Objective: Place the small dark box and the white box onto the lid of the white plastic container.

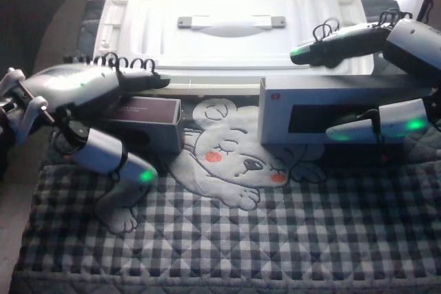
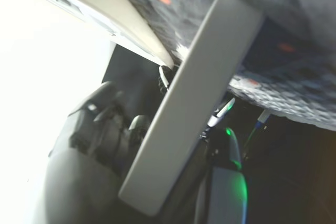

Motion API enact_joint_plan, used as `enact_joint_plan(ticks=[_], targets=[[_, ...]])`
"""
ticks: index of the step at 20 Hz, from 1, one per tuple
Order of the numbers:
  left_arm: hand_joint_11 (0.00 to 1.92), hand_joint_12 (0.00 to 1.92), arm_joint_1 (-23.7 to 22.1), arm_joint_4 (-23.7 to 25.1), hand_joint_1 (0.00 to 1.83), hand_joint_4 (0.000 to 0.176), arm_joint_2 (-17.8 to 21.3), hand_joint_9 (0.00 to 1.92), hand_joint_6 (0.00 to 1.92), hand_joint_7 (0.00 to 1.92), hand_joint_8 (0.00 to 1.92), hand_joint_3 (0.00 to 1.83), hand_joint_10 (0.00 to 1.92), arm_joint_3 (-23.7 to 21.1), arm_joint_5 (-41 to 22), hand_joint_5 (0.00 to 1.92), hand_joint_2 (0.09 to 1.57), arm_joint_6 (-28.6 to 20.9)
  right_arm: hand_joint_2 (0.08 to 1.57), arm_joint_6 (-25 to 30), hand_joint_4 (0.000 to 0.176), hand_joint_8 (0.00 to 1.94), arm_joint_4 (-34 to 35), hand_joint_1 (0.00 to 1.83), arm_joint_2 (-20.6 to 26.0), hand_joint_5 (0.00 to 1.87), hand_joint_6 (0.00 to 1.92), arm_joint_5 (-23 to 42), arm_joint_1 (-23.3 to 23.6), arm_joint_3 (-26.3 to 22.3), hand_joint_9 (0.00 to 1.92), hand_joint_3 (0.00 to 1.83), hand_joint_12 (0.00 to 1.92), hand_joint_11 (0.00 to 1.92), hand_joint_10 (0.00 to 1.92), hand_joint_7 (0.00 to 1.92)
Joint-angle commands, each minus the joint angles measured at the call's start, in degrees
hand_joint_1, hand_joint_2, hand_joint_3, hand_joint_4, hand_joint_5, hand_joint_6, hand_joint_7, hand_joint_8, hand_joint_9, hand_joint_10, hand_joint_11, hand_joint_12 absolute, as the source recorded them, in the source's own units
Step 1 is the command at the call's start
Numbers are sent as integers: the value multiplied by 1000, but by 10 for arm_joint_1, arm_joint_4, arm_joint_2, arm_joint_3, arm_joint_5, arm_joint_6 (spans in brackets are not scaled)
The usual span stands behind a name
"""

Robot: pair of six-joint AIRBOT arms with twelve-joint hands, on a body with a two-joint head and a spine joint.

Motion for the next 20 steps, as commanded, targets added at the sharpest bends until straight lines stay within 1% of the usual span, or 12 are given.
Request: enact_joint_plan(ticks=[1,2,3,4,7,9,11,15,17,18,19,20], targets=[[649,983,-1,-3,1345,0,-4,1077,34,1065,39,1,103,6,-34,882,863,-2,909,6,0,28,15,1553,5,811,16,68,8,-1,1197,6,1077,828,498,1032],[855,1241,4,-9,1401,0,-7,1194,499,1310,236,0,687,9,-34,995,982,-2,973,6,0,418,15,1516,5,923,27,69,8,-1,1202,0,1139,790,742,1143],[927,1366,7,-13,1316,0,-8,1214,718,1229,690,10,732,10,-34,972,1043,-2,1042,6,0,582,15,1422,5,851,864,69,8,-1,1192,4,1123,811,825,1143],[994,1364,9,-16,1295,0,-9,1224,787,1174,857,1,762,11,-34,959,1072,-2,1073,6,0,640,15,1397,5,848,1042,69,8,-1,1108,0,1122,820,952,1120],[1030,1339,9,-16,1286,0,-10,1193,809,1143,935,1,853,14,-33,949,1083,-2,1046,6,0,348,15,1399,5,990,890,69,8,-1,1100,0,1319,908,1045,1255],[1002,1356,9,-17,1285,0,-10,1171,824,1145,924,0,878,14,-39,948,1083,-2,1021,6,0,337,15,1279,5,1108,803,70,8,-1,1227,0,1440,1013,891,1341],[974,1402,9,-19,1284,0,-10,1138,815,1133,942,0,909,14,-56,958,1083,-8,1010,6,6,280,15,1275,5,1148,746,75,8,-2,1265,0,1543,1142,1063,1371],[907,1395,19,-19,1291,0,6,1107,778,1182,846,0,853,0,-119,993,1064,-39,1034,8,0,187,13,1400,17,1039,820,94,8,-10,1126,0,1248,1020,1025,1317],[916,1458,22,-20,1288,0,19,1134,821,1200,793,1,865,-10,-156,988,1060,-50,1026,8,0,214,13,1402,24,1062,799,112,8,-15,1127,2,1209,997,991,1318],[829,1442,23,-21,1370,0,25,1056,858,1108,821,5,1091,-15,-175,935,1074,-53,1033,8,0,413,13,1401,28,1039,844,121,8,-18,1137,0,1168,1002,937,1240],[773,1425,26,-23,1385,0,34,1018,896,1081,854,0,1147,-23,-203,907,1086,-56,1039,8,0,525,13,1399,31,1017,856,131,8,-21,1127,4,1195,1018,972,1189],[750,1418,28,-24,1387,0,40,996,914,1065,883,1,1189,-30,-223,882,1095,-56,1015,8,0,517,13,1311,33,1126,681,140,8,-22,1205,0,1375,1039,941,1297]])
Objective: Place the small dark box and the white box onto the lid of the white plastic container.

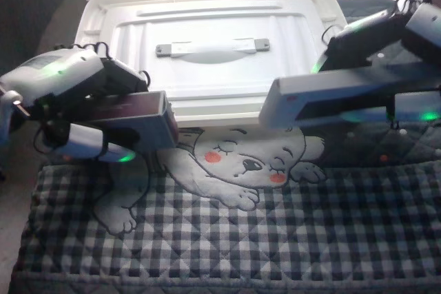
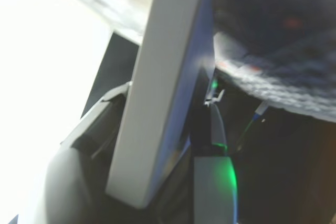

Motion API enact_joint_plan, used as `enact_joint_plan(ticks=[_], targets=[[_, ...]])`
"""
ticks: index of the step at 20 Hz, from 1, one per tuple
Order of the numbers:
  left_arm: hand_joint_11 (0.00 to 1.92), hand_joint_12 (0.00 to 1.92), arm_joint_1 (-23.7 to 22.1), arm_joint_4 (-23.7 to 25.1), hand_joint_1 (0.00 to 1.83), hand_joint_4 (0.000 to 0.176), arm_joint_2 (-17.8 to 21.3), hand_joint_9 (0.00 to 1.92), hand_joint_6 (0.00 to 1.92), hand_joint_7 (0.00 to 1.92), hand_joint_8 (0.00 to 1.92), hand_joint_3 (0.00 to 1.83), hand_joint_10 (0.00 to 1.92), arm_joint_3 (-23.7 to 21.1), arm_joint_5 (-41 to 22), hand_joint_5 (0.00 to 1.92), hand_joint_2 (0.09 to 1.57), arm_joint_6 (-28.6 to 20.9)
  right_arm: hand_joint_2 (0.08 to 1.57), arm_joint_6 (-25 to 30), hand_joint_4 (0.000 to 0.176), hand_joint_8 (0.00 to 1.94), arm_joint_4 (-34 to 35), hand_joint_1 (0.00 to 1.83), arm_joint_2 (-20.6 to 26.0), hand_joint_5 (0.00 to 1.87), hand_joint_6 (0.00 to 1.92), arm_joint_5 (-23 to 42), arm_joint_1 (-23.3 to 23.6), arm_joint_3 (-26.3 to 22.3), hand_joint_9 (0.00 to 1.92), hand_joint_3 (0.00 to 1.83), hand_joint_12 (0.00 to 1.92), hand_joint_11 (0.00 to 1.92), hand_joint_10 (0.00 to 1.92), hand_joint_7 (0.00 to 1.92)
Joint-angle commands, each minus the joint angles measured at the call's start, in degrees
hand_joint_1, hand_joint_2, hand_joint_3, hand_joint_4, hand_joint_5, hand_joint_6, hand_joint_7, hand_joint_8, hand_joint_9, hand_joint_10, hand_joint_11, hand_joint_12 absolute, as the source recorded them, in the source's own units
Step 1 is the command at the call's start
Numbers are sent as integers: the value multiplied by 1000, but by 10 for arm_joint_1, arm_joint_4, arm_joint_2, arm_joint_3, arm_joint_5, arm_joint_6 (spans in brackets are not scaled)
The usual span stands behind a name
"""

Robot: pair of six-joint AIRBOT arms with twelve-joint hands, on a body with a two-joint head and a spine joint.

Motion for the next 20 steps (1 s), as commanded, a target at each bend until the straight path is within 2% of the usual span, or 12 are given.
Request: enact_joint_plan(ticks=[1,2,4,5,6,7,10,13,15,16,17,20], targets=[[722,1417,-4,-5,1380,0,11,968,917,1041,910,0,1218,-6,-117,892,1102,-5,993,5,0,440,16,1304,8,1198,533,85,8,-2,1270,0,1452,1084,921,1371],[717,1446,-3,-5,1380,0,14,986,896,1025,920,0,1228,-8,-124,887,1105,-5,1007,5,0,674,17,1310,9,1211,402,87,8,-2,1298,1,1582,1179,1089,1295],[695,1441,-4,-6,1383,0,16,994,846,1049,873,0,1227,-9,-144,913,1096,-5,1001,5,0,615,20,1312,10,1200,434,91,8,-1,1344,0,1489,1193,965,1327],[697,1539,-5,-9,1285,0,15,946,836,1072,977,0,1056,-8,-147,952,1097,-5,996,5,0,510,21,1314,10,1181,497,93,8,0,1361,0,1364,1188,810,1369],[728,1529,-6,-13,1368,0,15,995,854,1091,821,0,1195,-7,-149,911,1091,-5,998,5,0,540,23,1313,10,1186,474,94,8,0,1390,0,1356,1205,748,1357],[722,1516,-6,-14,1278,0,14,963,923,1122,852,0,975,-6,-152,925,1092,-5,1003,5,0,603,23,1312,10,1194,435,95,8,0,1398,0,1401,1204,764,1332],[679,1464,-5,-17,1383,0,13,992,973,1096,770,1,1207,-7,-161,861,1095,-5,1000,4,0,580,23,1313,10,1195,447,96,8,1,1380,0,1433,1222,822,1341],[652,1547,4,-21,1385,0,13,965,850,1046,908,0,1257,-7,-187,913,1099,-23,996,2,0,496,24,1313,10,1179,500,97,8,1,1417,0,1390,1266,771,1375],[574,1620,13,-30,1253,0,15,799,813,1001,1117,2,1075,-11,-225,984,1108,-35,991,-1,0,492,26,1314,10,1210,442,97,8,1,1404,0,1419,1260,793,1379],[498,1722,17,-36,1240,0,17,721,811,942,1227,2,1178,-14,-243,981,1126,-35,986,-2,0,477,26,1315,10,1236,391,97,8,1,1405,0,1420,1259,801,1387],[199,1913,23,-44,1236,0,18,479,710,795,1478,1,1604,-17,-261,1022,1161,-37,995,-2,0,526,27,1313,10,1199,448,97,8,1,1397,1,1435,1249,841,1364],[219,1921,31,-52,1218,0,22,339,807,669,1619,1,1776,-21,-284,974,1204,-38,999,-2,0,533,27,1313,10,1184,472,97,8,1,1405,1,1415,1257,827,1361]])
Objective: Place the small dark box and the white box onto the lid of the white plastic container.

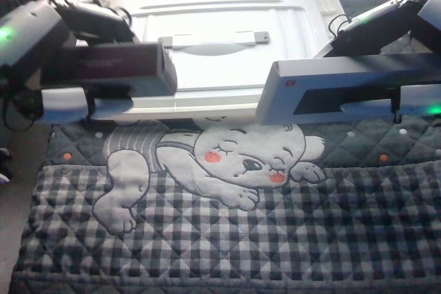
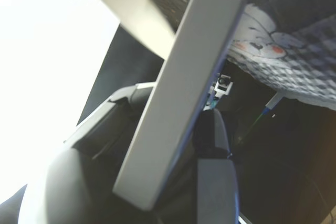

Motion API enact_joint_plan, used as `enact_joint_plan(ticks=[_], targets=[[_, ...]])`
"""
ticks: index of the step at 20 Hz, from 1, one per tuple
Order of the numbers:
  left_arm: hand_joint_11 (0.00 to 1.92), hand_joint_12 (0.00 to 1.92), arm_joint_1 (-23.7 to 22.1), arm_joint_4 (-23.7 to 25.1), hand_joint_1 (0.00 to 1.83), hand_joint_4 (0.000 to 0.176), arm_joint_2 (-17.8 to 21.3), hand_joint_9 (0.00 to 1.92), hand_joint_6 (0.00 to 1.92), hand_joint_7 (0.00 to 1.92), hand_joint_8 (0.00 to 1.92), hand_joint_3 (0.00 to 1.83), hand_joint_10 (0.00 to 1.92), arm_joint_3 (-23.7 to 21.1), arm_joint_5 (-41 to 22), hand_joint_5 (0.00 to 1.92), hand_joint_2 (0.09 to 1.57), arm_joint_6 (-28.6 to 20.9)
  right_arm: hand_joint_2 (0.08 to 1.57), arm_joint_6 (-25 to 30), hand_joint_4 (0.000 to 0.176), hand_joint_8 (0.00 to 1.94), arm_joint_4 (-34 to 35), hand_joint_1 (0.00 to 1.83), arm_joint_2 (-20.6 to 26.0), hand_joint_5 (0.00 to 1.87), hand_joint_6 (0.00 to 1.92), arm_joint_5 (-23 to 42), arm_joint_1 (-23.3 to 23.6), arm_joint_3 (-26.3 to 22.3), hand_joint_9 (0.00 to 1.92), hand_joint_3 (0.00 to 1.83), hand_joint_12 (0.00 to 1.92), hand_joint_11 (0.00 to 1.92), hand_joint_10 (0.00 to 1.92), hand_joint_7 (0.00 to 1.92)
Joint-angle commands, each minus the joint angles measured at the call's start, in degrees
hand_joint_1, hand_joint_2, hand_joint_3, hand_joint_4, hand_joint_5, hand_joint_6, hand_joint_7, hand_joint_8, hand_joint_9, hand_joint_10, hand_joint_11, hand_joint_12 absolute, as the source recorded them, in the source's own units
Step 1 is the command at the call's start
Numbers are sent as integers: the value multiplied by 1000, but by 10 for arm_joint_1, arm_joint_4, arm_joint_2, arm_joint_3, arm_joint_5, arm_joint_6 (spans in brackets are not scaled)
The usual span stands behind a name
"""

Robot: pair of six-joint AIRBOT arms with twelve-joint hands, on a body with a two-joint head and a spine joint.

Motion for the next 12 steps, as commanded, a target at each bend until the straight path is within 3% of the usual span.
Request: enact_joint_plan(ticks=[1,2,3,5,7,8,10,11,12], targets=[[262,1921,0,-2,1224,0,7,380,791,688,1581,0,1720,0,-85,997,1193,-4,1001,2,0,516,22,1312,8,1162,522,70,8,1,1409,1,1404,1272,809,1365],[251,1921,3,-4,1225,0,8,385,799,682,1571,0,1683,-2,-92,1003,1191,-4,1001,2,0,525,22,1312,8,1161,517,70,8,1,1415,1,1403,1272,807,1363],[208,1815,3,-5,1217,0,9,461,1014,742,1329,0,1337,-3,-95,986,1174,-4,1006,2,0,534,23,1311,8,1143,554,70,8,1,1408,1,1400,1264,795,1355],[234,1684,3,-13,1225,0,9,593,1101,827,1123,0,976,0,-94,990,1149,-4,997,2,0,471,24,1314,8,1167,518,70,8,1,1417,0,1354,1255,742,1386],[225,1731,-9,-17,1225,0,2,607,1087,843,1109,0,981,16,-69,993,1144,-4,995,-8,0,526,29,1314,8,1203,434,70,8,2,1433,0,1374,1261,748,1367],[333,1743,-19,-17,1221,0,-4,671,1026,876,1118,0,1046,26,-53,1002,1135,-4,997,-12,0,535,33,1314,8,1200,429,69,8,5,1422,0,1374,1249,745,1363],[326,1897,-58,-9,1229,0,-28,617,853,852,1343,1,1387,62,4,1000,1146,-3,1003,-23,0,607,45,1313,4,1201,409,64,12,20,1393,0,1378,1239,782,1330],[314,1916,-74,-4,1232,0,-37,414,809,801,1319,0,1399,74,21,1073,1138,-3,1014,-36,0,750,46,1309,0,1227,324,57,27,26,1393,0,1450,1230,865,1268],[62,1920,-86,-2,1235,0,-41,358,778,803,1285,0,1359,84,34,1103,1129,-3,1050,-50,0,1021,44,1296,-11,1216,289,52,43,40,1316,0,1652,1222,1234,1134]])
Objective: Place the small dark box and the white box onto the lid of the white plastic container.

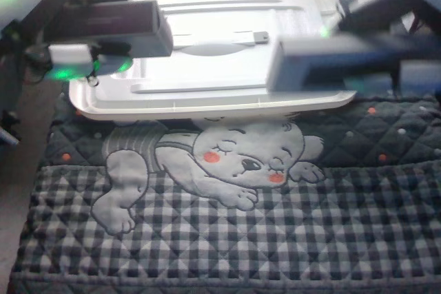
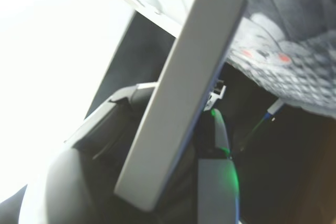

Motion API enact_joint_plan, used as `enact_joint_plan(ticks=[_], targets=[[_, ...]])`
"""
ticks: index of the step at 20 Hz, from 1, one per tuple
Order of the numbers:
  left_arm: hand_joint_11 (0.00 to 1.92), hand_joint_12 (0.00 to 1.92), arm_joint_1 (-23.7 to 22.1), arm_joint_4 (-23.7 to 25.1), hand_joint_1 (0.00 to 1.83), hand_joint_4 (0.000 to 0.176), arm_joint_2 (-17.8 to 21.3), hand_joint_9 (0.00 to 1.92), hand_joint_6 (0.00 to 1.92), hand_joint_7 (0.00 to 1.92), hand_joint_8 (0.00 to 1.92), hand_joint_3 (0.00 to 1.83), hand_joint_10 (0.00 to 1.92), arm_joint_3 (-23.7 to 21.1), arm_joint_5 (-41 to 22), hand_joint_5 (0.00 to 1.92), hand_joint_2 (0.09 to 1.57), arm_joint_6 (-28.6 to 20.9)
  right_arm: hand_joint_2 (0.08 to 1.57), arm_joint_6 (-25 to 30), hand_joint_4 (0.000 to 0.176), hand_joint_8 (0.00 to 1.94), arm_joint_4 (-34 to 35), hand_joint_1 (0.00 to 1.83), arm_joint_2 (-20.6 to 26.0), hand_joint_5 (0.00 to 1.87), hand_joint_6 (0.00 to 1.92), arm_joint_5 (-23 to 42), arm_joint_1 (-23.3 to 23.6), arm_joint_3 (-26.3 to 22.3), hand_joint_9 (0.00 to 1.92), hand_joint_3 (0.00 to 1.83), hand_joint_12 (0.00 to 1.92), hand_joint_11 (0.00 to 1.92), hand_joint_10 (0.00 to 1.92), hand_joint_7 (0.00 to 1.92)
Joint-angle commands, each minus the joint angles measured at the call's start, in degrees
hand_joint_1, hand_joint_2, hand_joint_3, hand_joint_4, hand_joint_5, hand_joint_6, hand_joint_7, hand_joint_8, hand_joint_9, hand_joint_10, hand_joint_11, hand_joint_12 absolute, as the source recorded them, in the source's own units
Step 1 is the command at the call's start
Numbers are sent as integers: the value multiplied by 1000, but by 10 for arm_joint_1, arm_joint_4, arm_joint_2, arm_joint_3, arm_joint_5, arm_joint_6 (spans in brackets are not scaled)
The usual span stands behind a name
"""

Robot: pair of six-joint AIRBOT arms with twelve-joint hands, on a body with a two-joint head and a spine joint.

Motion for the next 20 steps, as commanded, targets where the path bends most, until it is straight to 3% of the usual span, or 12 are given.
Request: enact_joint_plan(ticks=[1,4,5,8,9,10,11,12,15,18,19,20], targets=[[12,1921,-11,3,1239,0,0,366,738,816,1248,0,1272,6,-51,1131,1120,-3,1016,0,0,1298,17,1233,-5,1243,463,64,20,13,1256,0,1840,1213,1593,1145],[26,1920,-58,14,1250,0,-32,421,535,823,1373,0,1433,51,6,1159,1122,-3,1010,-15,0,1915,5,1216,-16,1225,558,42,58,34,1525,0,1920,1596,1916,1300],[91,1921,-79,23,1252,0,-48,427,506,823,1365,0,1428,70,29,1179,1118,-3,1019,-17,0,1683,5,1212,-16,1200,600,41,65,39,1381,2,1921,1444,1871,1179],[234,1575,-134,48,1240,0,-92,662,705,876,1146,0,807,127,110,1145,1104,-3,1078,-18,0,1107,-16,1281,-35,1072,604,-18,102,73,1136,0,1685,1057,1301,1085],[228,1321,-139,50,1172,0,-96,624,970,755,540,13,547,134,124,975,1121,-3,1084,-17,0,858,-24,1366,-43,923,938,-35,109,82,1079,2,1438,783,1095,1050],[91,935,-142,50,1179,0,-99,424,416,557,168,0,234,141,135,657,1001,-3,1015,-17,0,367,-32,1288,-49,724,417,-50,116,89,831,0,1165,554,570,835],[17,593,-145,50,1158,33,-104,282,129,413,37,0,67,148,146,515,937,-3,969,-17,8,101,-38,1189,-58,572,132,-65,123,97,618,0,1130,287,266,629],[3,175,-146,50,1056,99,-108,86,31,188,20,0,23,151,148,320,881,-3,914,-16,76,31,-39,1046,-59,241,26,-70,123,98,125,0,225,57,52,141],[0,0,-147,53,967,168,-110,0,0,2,0,0,0,150,149,73,773,-3,758,-16,170,0,-40,841,-59,3,0,-70,123,98,0,0,1,0,0,0],[0,0,-142,60,959,176,-108,0,0,0,0,0,0,144,150,4,745,-3,743,-15,159,0,-47,770,-58,0,0,-70,123,92,0,0,0,0,0,0],[0,0,-140,62,958,176,-105,0,0,0,0,0,0,139,146,0,752,-3,740,-14,173,0,-52,747,-58,0,0,-70,123,87,0,0,0,0,0,0],[0,0,-138,63,942,176,-99,0,0,0,0,0,0,131,138,0,757,-3,732,-14,139,0,-56,759,-52,0,0,-70,123,78,0,0,0,0,0,0]])
